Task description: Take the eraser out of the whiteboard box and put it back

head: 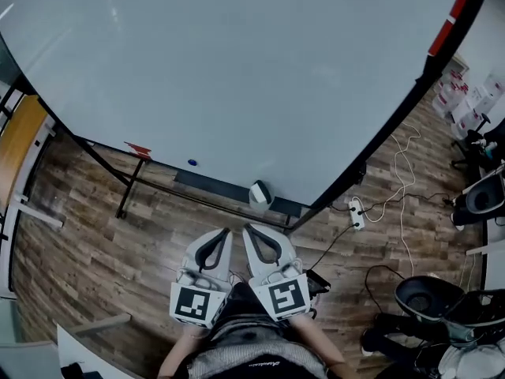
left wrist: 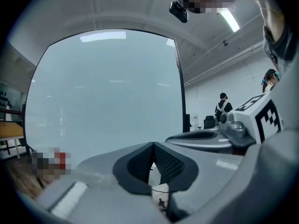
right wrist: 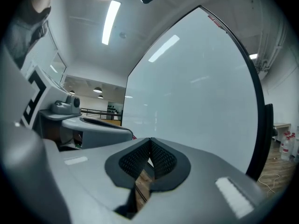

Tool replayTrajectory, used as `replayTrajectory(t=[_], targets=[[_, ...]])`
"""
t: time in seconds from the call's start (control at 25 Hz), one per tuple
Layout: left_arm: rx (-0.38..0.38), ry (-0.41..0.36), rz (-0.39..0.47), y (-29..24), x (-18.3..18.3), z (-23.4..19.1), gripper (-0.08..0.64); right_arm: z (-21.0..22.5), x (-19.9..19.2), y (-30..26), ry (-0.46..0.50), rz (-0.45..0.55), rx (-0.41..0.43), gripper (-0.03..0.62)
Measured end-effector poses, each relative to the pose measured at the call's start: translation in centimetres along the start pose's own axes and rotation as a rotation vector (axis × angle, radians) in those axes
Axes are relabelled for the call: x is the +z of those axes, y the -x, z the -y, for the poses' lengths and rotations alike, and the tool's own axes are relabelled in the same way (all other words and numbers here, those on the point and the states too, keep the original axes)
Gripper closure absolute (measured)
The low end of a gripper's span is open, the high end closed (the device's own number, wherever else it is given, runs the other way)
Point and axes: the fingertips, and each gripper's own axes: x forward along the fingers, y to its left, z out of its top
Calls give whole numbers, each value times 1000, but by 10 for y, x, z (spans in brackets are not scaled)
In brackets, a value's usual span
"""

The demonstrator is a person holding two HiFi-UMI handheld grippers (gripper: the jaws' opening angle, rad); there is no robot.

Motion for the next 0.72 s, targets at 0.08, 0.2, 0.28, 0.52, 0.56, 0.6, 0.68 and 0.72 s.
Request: replayTrajectory(t=[0.08,0.2,0.28,0.52,0.56,0.6,0.68,0.72], targets=[[-28,-7,-11,-3,-2,-5,560,1,-4,-2,-6,-13,-36,589],[-77,-4,-5,-5,-8,-7,558,2,-9,-3,-15,-35,-72,589],[-94,-5,-4,-5,-10,-9,558,2,-10,-5,-22,-41,-84,589],[-125,-3,5,-12,-9,-7,558,7,-6,-9,-22,-32,-100,589],[-129,-4,5,-13,-9,-7,558,8,-5,-10,-20,-29,-101,589],[-131,-5,6,-15,-8,-6,558,10,-4,-10,-19,-26,-103,589],[-133,-7,6,-19,-6,-4,558,14,-2,-10,-18,-18,-106,589],[-136,-9,6,-22,-5,-3,558,17,-1,-10,-17,-16,-107,589]])
